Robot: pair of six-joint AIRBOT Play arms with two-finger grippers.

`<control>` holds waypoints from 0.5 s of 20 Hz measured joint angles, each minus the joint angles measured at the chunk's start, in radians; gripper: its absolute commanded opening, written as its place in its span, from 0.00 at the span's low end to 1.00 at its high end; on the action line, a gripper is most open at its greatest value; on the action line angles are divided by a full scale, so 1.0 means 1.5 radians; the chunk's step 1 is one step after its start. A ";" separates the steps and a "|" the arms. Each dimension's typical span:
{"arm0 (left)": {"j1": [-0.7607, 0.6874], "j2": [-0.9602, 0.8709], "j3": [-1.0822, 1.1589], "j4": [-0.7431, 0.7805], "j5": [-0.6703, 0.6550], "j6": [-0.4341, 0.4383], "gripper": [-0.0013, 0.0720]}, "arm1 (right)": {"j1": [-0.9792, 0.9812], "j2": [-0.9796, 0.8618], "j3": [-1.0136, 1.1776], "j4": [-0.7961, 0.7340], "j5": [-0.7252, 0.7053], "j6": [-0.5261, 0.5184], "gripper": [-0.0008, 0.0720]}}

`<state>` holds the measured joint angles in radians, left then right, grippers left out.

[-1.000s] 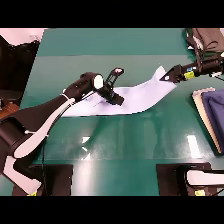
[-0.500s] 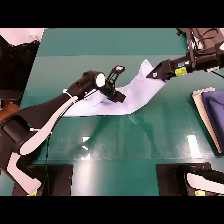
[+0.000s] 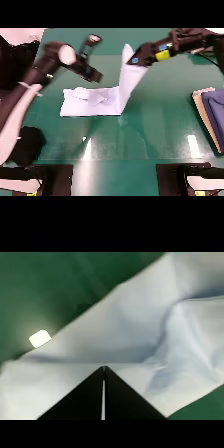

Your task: Fold the shirts.

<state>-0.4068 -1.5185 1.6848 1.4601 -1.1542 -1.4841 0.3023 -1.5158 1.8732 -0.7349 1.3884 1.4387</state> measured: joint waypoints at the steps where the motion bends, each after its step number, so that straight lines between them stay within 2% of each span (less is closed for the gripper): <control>1: 0.030 0.028 0.001 0.005 -0.013 0.005 0.05 | 0.021 -0.024 0.026 -0.001 -0.012 0.006 0.03; 6: 0.158 0.146 0.001 0.017 -0.056 0.026 0.05 | 0.119 -0.140 0.097 -0.001 -0.099 0.025 0.03; 10: 0.208 0.189 0.001 0.021 -0.080 0.036 0.05 | 0.174 -0.220 0.102 -0.002 -0.162 0.011 0.03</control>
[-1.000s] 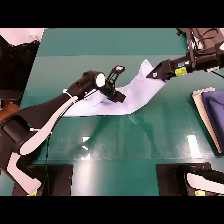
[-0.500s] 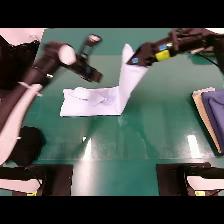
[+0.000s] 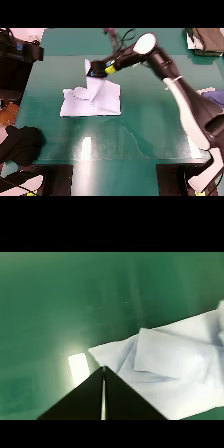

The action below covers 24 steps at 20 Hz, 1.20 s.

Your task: Fold the shirts.

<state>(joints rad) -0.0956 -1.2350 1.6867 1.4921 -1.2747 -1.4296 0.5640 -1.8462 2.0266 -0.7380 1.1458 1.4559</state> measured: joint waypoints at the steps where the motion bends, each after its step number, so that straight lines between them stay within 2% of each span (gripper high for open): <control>1: 0.005 0.005 0.000 0.000 -0.005 0.003 0.05 | 0.012 -0.019 0.007 0.000 -0.007 -0.004 0.03; 2: 0.009 0.007 0.000 -0.001 -0.009 0.005 0.05 | 0.023 -0.037 0.014 0.002 -0.015 -0.007 0.05; 3: 0.012 0.010 0.000 -0.004 -0.012 0.007 0.05 | 0.035 -0.055 0.018 0.001 -0.025 -0.010 0.30; 4: 0.014 0.012 0.000 -0.005 -0.014 0.009 0.05 | 0.044 -0.068 0.019 0.002 -0.037 -0.012 0.75; 5: 0.016 0.013 0.000 -0.005 -0.017 0.010 0.05 | 0.053 -0.080 0.018 0.004 -0.052 -0.015 0.94; 10: 0.019 0.016 0.000 -0.006 -0.028 0.012 0.05 | 0.074 -0.099 0.019 0.063 -0.099 -0.058 0.93; 15: 0.020 0.016 0.000 -0.008 -0.042 0.014 0.05 | 0.015 -0.017 -0.045 0.063 -0.076 -0.087 0.91; 19: 0.020 0.016 0.000 -0.018 -0.046 0.015 0.05 | -0.078 0.083 -0.193 0.035 -0.015 -0.099 0.91; 24: 0.020 0.016 0.000 -0.049 -0.047 0.015 0.05 | -0.200 0.178 -0.454 0.028 -0.058 -0.085 0.91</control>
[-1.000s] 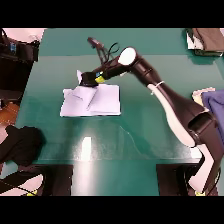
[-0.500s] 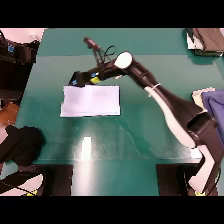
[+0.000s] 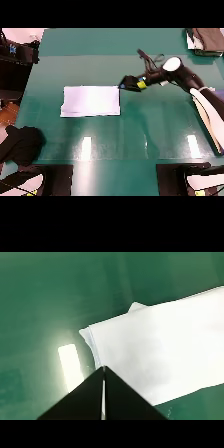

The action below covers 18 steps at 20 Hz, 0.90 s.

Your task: Fold the shirts.

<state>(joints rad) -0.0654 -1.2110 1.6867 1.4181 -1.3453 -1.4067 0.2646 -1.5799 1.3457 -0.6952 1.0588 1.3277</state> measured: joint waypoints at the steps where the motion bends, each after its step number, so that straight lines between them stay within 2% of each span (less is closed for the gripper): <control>1: 0.000 0.000 0.000 -0.005 0.001 0.000 0.05 | -0.013 0.002 -0.036 0.004 -0.010 0.003 0.91; 6: 0.000 0.000 0.000 -0.019 -0.001 0.000 0.05 | -0.027 -0.058 -0.108 0.091 -0.037 -0.021 0.91; 11: 0.000 0.000 0.000 -0.022 -0.006 0.000 0.05 | 0.030 -0.145 -0.050 0.174 -0.037 -0.044 0.91; 12: 0.000 0.000 0.000 -0.022 -0.006 0.001 0.05 | 0.046 -0.160 -0.029 0.183 -0.040 -0.046 0.87; 14: 0.000 0.000 0.000 -0.023 -0.009 0.002 0.05 | 0.074 -0.188 0.013 0.185 -0.047 -0.050 0.57; 15: 0.000 0.000 0.000 -0.023 -0.012 0.003 0.05 | 0.087 -0.200 0.033 0.185 -0.053 -0.051 0.38; 16: 0.000 0.000 0.000 -0.023 -0.014 0.005 0.05 | 0.097 -0.209 0.050 0.189 -0.056 -0.054 0.12; 17: 0.000 0.000 0.000 -0.023 -0.019 0.007 0.05 | 0.106 -0.214 0.065 0.195 -0.056 -0.062 0.03; 18: 0.000 0.000 0.000 -0.023 -0.022 0.009 0.05 | 0.113 -0.218 0.077 0.199 -0.058 -0.070 0.03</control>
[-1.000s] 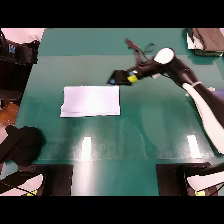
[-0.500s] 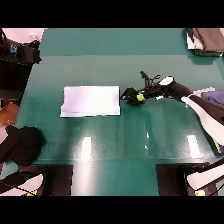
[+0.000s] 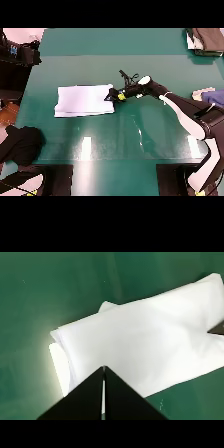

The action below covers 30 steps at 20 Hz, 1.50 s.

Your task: Fold the shirts.

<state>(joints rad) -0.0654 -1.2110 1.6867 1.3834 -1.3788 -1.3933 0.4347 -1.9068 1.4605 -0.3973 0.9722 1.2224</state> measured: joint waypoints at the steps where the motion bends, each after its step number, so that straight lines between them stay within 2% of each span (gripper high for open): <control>1: 0.000 0.000 0.000 0.000 -0.004 0.001 0.05 | 0.005 -0.002 0.010 0.000 0.000 -0.008 0.03; 5: 0.000 0.000 0.000 0.000 -0.014 0.006 0.05 | -0.021 0.028 0.030 0.000 0.023 -0.027 0.03; 10: 0.000 0.000 0.000 0.001 -0.018 0.008 0.05 | -0.167 0.154 0.036 -0.018 0.059 -0.019 0.03; 18: 0.000 0.000 0.000 -0.003 -0.020 0.004 0.05 | -0.521 0.361 0.037 -0.249 0.128 0.081 0.03; 24: 0.000 0.000 0.000 -0.013 -0.025 -0.011 0.05 | -0.738 0.421 0.037 -0.289 0.173 0.097 0.03; 30: 0.000 0.000 0.000 -0.024 -0.029 -0.014 0.05 | -0.824 0.446 0.047 -0.289 0.180 0.094 0.03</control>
<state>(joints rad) -0.0650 -1.2110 1.6867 1.3468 -1.4223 -1.4139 -0.8013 -1.2377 1.5307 -0.8307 1.2423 1.3636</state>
